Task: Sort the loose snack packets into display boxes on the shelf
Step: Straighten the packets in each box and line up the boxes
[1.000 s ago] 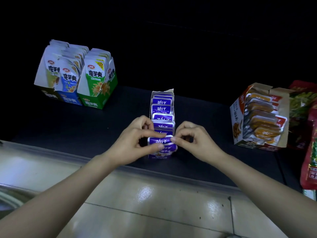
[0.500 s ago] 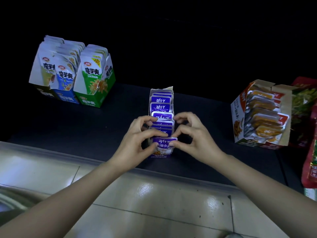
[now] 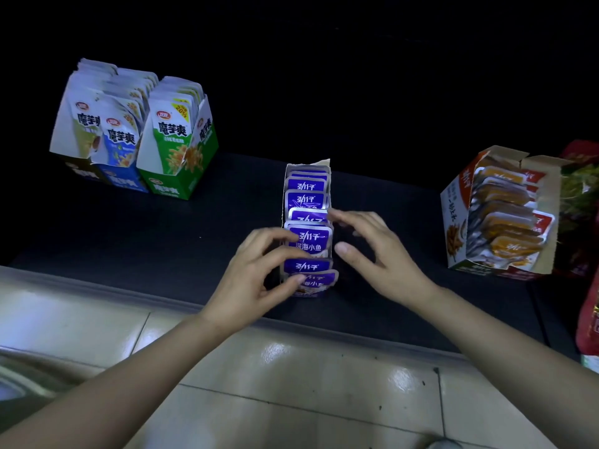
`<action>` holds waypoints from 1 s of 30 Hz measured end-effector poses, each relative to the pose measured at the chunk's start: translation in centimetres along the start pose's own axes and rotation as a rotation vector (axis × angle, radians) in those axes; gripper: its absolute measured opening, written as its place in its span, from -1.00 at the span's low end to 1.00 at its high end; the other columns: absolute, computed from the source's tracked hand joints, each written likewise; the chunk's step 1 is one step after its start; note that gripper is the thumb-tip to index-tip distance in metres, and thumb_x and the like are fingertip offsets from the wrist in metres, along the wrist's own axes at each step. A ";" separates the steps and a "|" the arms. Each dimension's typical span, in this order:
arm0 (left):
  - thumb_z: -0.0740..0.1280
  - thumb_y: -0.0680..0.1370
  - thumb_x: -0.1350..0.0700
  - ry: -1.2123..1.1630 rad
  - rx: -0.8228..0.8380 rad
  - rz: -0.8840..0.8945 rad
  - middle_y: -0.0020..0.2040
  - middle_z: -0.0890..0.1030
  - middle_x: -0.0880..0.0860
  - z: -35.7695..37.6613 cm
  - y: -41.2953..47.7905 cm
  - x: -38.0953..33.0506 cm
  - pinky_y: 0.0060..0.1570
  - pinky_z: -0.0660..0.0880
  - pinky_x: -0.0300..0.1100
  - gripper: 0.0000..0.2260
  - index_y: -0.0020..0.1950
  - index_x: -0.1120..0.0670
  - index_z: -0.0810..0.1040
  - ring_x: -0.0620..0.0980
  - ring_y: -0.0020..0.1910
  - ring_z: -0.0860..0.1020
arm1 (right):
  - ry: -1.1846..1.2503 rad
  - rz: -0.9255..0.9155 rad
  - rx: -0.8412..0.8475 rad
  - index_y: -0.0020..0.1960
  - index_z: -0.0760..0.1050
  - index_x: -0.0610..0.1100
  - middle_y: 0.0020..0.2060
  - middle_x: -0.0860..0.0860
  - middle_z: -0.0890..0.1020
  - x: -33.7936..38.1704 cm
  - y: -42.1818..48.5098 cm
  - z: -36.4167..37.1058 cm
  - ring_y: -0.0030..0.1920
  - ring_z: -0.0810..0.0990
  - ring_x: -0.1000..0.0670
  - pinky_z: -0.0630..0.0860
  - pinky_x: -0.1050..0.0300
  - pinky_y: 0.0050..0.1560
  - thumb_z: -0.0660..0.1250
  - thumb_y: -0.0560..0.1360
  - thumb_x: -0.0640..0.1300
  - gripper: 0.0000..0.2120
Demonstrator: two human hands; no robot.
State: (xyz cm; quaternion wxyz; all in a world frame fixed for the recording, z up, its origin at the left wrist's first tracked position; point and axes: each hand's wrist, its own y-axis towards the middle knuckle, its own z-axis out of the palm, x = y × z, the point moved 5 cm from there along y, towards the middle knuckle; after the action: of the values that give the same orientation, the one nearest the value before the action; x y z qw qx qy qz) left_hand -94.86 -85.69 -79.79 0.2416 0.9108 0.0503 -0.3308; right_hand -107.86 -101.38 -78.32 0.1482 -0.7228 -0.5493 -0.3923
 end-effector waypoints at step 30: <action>0.32 0.55 -0.05 0.003 0.150 -0.004 0.55 0.17 0.05 0.5 -0.1 0.1 0.34 0.36 0.17 -0.68 0.29 -0.03 0.56 0.07 0.51 0.20 | 0.209 0.191 -0.028 0.06 0.63 -0.13 -0.13 0.06 0.57 -1.4 1.5 1.3 -0.17 0.54 0.09 0.44 0.36 -0.14 0.42 0.49 -0.27 -0.84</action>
State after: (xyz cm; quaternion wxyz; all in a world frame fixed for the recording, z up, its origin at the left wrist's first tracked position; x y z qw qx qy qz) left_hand -95.07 -85.82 -80.22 0.1719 0.9268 0.0277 -0.3328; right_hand -106.11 -101.99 -79.88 0.2312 -0.7288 -0.4543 -0.4571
